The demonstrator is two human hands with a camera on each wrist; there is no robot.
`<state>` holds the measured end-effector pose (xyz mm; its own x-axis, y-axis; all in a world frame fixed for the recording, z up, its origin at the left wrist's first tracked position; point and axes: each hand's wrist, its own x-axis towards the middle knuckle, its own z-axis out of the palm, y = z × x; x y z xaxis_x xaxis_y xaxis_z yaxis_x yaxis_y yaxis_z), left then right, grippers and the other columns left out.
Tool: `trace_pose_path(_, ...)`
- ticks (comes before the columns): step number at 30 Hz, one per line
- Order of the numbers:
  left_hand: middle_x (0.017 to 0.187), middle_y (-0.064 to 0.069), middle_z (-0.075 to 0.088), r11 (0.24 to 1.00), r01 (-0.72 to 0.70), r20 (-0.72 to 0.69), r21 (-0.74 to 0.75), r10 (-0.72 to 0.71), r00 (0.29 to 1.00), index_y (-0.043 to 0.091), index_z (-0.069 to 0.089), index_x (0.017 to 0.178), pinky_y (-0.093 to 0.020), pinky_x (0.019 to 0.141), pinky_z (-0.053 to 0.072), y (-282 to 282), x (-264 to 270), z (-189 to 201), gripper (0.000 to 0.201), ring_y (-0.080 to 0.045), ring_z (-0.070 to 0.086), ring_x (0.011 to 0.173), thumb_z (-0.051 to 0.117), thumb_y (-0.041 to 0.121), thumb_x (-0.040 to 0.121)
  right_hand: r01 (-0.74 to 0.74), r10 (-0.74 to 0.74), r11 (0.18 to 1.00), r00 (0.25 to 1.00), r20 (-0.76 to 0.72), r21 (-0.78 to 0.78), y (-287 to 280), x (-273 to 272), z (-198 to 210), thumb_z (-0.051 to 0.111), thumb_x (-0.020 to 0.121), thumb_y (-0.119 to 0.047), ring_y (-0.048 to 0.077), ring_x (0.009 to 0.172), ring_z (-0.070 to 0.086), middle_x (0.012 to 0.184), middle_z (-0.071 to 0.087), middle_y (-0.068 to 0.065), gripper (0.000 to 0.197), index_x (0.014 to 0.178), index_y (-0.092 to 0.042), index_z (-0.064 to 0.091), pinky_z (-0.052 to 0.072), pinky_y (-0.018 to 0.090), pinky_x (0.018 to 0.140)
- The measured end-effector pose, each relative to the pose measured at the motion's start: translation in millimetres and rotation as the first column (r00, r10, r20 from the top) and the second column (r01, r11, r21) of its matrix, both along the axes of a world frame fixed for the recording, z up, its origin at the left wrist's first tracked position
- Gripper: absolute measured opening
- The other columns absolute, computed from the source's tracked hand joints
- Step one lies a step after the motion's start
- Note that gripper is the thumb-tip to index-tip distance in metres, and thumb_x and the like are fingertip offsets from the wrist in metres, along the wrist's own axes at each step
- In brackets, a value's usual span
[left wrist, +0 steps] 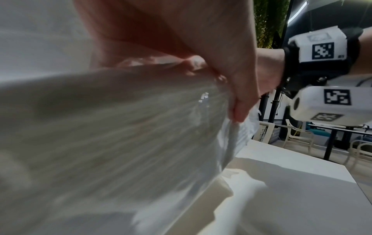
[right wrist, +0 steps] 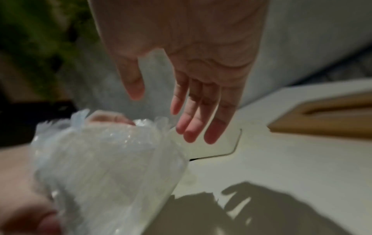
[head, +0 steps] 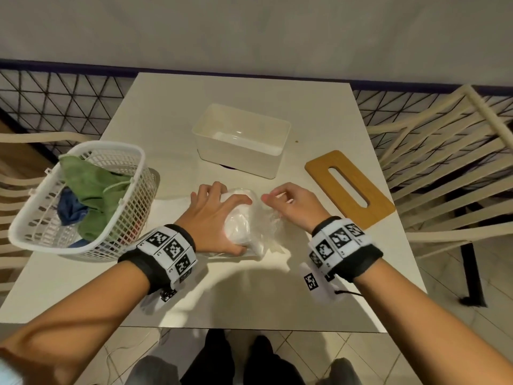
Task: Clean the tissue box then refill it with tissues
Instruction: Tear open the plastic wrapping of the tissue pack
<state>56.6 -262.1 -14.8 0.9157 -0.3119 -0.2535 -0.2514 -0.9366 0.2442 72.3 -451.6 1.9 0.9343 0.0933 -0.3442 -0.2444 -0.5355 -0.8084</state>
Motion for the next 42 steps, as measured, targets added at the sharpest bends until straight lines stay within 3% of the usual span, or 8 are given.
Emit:
trace_pose_path(5,0.123,-0.006,0.028,1.0,0.007,0.014,-0.021,-0.007,1.0,0.039,0.03,0.131,-0.046,0.105,0.032,-1.3,-1.6,0.6,0.104,-0.027,0.026,0.116,0.048,0.074,0.036,-0.099,0.134,0.947,0.986,0.096,-0.304,9.8,17.0,-6.2,0.045,0.093,-0.025,0.031,0.093,0.06,0.103,0.064,0.017,0.019,0.092,-0.01,0.057,0.05,0.036,0.084)
trace_pose_path(13,0.124,-0.005,0.028,1.0,-0.01,0.036,-0.025,0.011,0.999,0.039,0.028,0.13,-0.041,0.099,0.035,4.9,-1.5,4.6,0.1,-0.025,0.027,0.116,0.053,0.074,0.04,0.198,-0.18,0.979,0.947,-0.266,0.043,-10.0,19.9,-31.8,0.045,0.095,-0.015,0.02,0.049,0.05,0.062,0.053,0.007,0.026,0.069,-0.012,0.046,0.045,0.028,0.045)
trace_pose_path(20,0.125,-0.003,0.027,0.997,-0.061,0.026,-0.04,0.062,0.998,0.041,0.025,0.13,-0.042,0.101,0.035,10.1,1.9,4.4,0.101,-0.025,0.028,0.115,0.053,0.075,0.039,0.441,-0.401,0.833,0.897,-0.185,0.334,-41.6,5.5,-21.8,0.048,0.094,-0.018,0.018,0.067,0.059,0.08,0.06,0.006,0.021,0.111,-0.008,0.053,0.053,0.028,0.058)
trace_pose_path(25,0.123,-0.004,0.028,0.996,-0.066,0.034,-0.057,0.068,0.997,0.041,0.026,0.129,-0.042,0.101,0.036,6.1,4.0,3.7,0.102,-0.026,0.029,0.114,0.054,0.075,0.037,0.245,-0.254,0.884,0.967,-0.032,0.397,-24.4,-10.5,-0.2,0.047,0.092,-0.004,0.015,0.065,0.055,0.076,0.057,0.004,0.015,0.091,-0.012,0.059,0.052,0.023,0.068)
trace_pose_path(33,0.122,-0.003,0.028,0.992,-0.008,0.052,-0.129,0.015,0.999,0.04,0.026,0.129,-0.037,0.1,0.033,8.1,-2.1,7.9,0.102,-0.022,0.026,0.116,0.055,0.075,0.038,0.459,-0.208,0.773,0.835,-0.51,0.437,18.2,1.9,-18.9,0.036,0.097,-0.032,0.022,0.066,0.054,0.074,0.055,0.009,0.031,0.079,-0.01,0.05,0.048,0.033,0.066)
trace_pose_path(36,0.124,-0.005,0.029,0.996,0.021,0.033,-0.085,-0.018,0.999,0.039,0.027,0.131,-0.042,0.103,0.033,3.3,-0.6,5.6,0.104,-0.024,0.027,0.117,0.05,0.076,0.037,0.563,-0.237,0.695,0.767,-0.596,0.447,21.0,8.6,-24.8,0.038,0.096,-0.037,0.025,0.07,0.055,0.077,0.056,0.012,0.035,0.078,-0.009,0.05,0.049,0.042,0.082)
trace_pose_path(40,0.126,-0.009,0.033,0.994,0.097,0.037,0.045,-0.099,0.994,0.036,0.028,0.136,-0.049,0.104,0.031,-8.2,0.0,-5.4,0.105,-0.029,0.03,0.116,0.058,0.077,0.044,0.603,-0.282,0.713,0.715,-0.64,0.359,22.9,20.5,-41.9,0.038,0.093,-0.046,0.022,0.068,0.052,0.074,0.052,0.009,0.042,0.078,-0.008,0.051,0.043,0.033,0.064)
trace_pose_path(42,0.13,-0.009,0.032,0.986,0.13,0.011,0.106,-0.132,0.991,0.036,0.026,0.138,-0.052,0.107,0.026,-16.5,-1.8,-13.8,0.101,-0.03,0.029,0.118,0.064,0.074,0.052,0.576,-0.26,0.735,0.726,-0.636,0.357,22.2,24.5,-52.5,0.036,0.093,-0.049,0.024,0.083,0.058,0.093,0.06,0.013,0.048,0.099,-0.006,0.056,0.045,0.033,0.075)
